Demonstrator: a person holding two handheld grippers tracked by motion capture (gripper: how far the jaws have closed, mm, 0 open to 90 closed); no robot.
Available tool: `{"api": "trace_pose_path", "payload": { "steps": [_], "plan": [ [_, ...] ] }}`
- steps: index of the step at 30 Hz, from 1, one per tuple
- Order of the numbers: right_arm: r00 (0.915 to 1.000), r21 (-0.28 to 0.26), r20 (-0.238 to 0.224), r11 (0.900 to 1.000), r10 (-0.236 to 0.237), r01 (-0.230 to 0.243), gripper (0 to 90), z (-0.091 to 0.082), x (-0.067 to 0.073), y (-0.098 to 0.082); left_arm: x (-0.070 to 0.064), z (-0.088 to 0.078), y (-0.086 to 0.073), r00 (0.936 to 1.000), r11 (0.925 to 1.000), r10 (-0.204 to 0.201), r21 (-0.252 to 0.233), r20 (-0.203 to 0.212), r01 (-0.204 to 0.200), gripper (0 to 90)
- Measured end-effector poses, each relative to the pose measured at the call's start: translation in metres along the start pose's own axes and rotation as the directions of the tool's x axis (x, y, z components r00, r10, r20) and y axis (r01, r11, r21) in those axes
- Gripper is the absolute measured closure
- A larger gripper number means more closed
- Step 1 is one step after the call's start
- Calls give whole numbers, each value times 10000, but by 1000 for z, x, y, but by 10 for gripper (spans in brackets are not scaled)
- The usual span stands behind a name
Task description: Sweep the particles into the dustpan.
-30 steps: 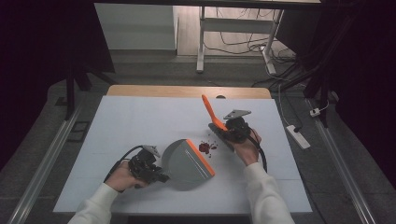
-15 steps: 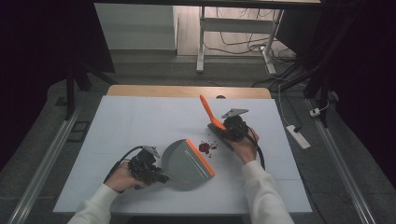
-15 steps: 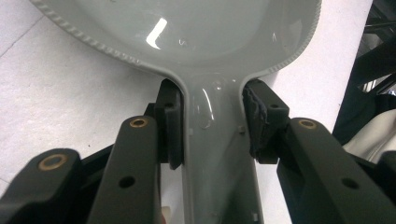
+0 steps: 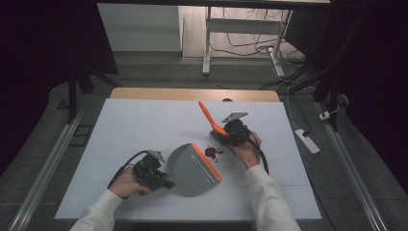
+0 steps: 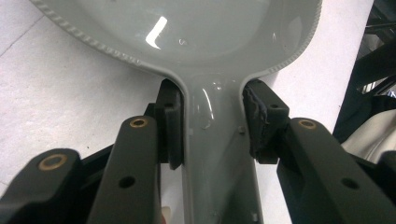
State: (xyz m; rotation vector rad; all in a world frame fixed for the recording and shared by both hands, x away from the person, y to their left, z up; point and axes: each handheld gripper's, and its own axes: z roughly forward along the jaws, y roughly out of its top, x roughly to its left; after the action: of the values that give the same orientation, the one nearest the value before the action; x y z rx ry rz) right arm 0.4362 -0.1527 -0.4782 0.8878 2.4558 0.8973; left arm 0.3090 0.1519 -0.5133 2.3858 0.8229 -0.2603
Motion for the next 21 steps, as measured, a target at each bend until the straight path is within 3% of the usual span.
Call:
{"api": "trace_pose_path", "payload": {
  "steps": [7,11,16,18,21],
  "plan": [
    [9994,230,-104,9992,-334,336,702,-1,7,1,-1,0,0,10000,10000,-18,13,-25,18,616],
    [9969,376,-451,9971,-652,669,702,-4,18,2,-1,0,0,10000,10000,-2,44,-42,2,616],
    [9944,334,-837,9972,-644,673,702,-5,24,2,-1,1,0,10000,10000,-44,53,-21,44,617],
    [9920,245,-1177,9985,-463,495,702,-7,25,1,-1,1,0,10000,10000,-46,48,-25,46,617],
    [9909,221,-1300,9990,-356,388,702,-8,26,0,-1,1,0,10000,10000,-46,50,-17,46,617]
  ]
}}
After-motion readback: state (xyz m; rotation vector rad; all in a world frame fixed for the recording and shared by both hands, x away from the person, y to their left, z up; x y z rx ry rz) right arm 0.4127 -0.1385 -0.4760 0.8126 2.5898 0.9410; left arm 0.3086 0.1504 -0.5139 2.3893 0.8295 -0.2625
